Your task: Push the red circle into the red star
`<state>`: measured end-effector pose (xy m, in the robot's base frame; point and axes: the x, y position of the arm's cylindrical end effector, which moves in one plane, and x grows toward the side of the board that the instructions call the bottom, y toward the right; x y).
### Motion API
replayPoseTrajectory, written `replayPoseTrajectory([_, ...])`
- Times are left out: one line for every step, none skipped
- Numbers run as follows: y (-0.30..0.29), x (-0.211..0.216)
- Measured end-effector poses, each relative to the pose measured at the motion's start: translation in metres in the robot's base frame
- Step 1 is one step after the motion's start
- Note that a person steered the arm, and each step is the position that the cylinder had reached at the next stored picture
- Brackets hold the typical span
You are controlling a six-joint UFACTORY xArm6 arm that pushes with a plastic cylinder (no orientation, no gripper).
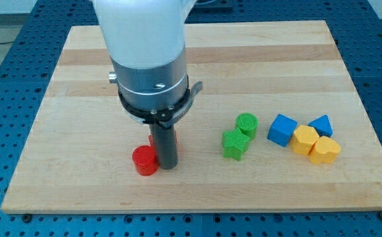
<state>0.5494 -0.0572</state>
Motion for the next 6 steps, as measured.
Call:
replayPoseTrajectory([-0.014,-0.02])
replayPoseTrajectory([-0.023,-0.018])
replayPoseTrajectory([0.001,0.021])
replayPoseTrajectory([-0.008,0.049])
replayPoseTrajectory([-0.047,0.051])
replayPoseTrajectory([-0.059,0.041])
